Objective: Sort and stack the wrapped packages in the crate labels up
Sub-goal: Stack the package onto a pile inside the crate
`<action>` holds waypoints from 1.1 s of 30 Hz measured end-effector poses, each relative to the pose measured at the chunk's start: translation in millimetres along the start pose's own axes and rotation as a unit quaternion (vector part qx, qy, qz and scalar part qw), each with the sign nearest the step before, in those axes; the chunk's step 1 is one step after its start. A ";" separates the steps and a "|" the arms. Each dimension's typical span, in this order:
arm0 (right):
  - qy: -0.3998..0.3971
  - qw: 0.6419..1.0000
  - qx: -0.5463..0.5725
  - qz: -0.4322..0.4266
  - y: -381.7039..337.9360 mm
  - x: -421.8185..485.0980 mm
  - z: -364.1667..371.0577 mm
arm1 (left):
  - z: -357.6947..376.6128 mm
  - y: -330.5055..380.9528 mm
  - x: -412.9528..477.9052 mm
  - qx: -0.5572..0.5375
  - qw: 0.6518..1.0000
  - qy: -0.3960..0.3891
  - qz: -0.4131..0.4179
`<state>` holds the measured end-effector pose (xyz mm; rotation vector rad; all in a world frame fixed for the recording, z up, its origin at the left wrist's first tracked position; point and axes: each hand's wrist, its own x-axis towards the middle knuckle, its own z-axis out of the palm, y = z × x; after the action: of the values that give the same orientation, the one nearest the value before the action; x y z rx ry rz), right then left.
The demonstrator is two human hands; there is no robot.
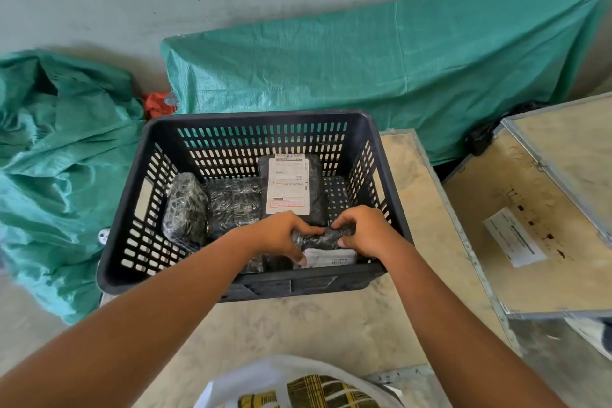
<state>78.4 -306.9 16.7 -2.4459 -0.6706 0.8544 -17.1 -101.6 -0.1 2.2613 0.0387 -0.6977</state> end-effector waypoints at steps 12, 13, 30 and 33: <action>0.066 0.996 0.047 -0.021 6.5 7.2 0.4 | 0.1 -5.8 -0.8 -0.103 0.991 0.084 0.036; 0.079 0.994 0.066 -0.033 6.4 7.8 -0.3 | -3.9 -6.4 -5.2 -0.116 0.988 0.098 0.037; 0.123 0.908 0.279 -0.289 -64.7 -23.2 -59.8 | -157.5 43.9 -102.3 -0.336 0.911 0.215 0.107; 0.142 0.897 0.297 -0.294 -69.1 -23.7 -71.9 | -156.1 56.9 -104.2 -0.331 0.890 0.275 0.152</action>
<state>89.8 -285.6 116.3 -1.6285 -0.8246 0.3641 -18.9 -18.0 177.3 1.6683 0.1650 0.1413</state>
